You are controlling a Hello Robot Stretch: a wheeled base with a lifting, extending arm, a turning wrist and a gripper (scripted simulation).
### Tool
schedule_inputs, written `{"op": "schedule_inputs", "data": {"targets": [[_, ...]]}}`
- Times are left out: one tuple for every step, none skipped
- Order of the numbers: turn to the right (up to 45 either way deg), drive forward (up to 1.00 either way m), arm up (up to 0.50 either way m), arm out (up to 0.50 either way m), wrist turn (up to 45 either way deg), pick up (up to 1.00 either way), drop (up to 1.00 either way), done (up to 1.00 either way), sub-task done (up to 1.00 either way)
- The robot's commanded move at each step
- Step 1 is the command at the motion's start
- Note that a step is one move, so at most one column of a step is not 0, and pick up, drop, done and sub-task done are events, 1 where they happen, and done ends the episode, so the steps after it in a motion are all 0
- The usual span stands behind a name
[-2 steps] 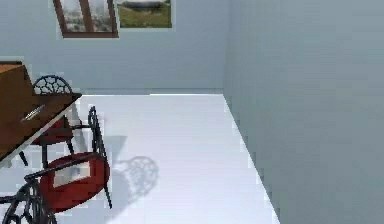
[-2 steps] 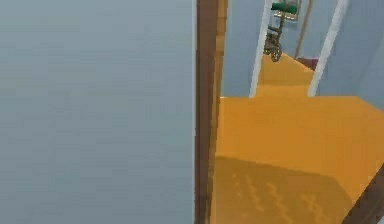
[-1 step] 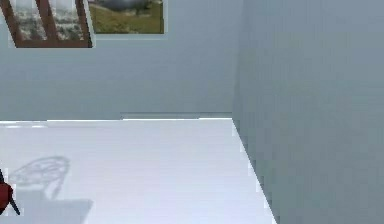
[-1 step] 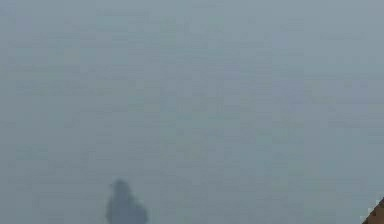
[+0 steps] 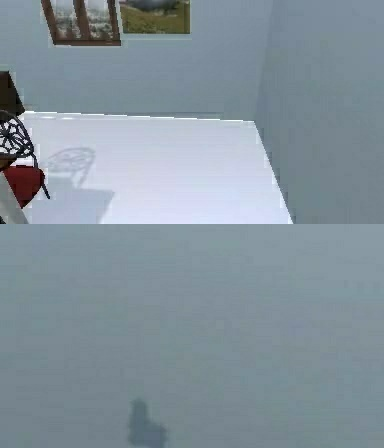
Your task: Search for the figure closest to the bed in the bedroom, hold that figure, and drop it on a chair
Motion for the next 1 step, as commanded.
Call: {"op": "schedule_inputs", "data": {"targets": [[0.0, 0.70, 0.00, 0.00, 0.0, 0.00, 0.00, 0.00, 0.00]]}}
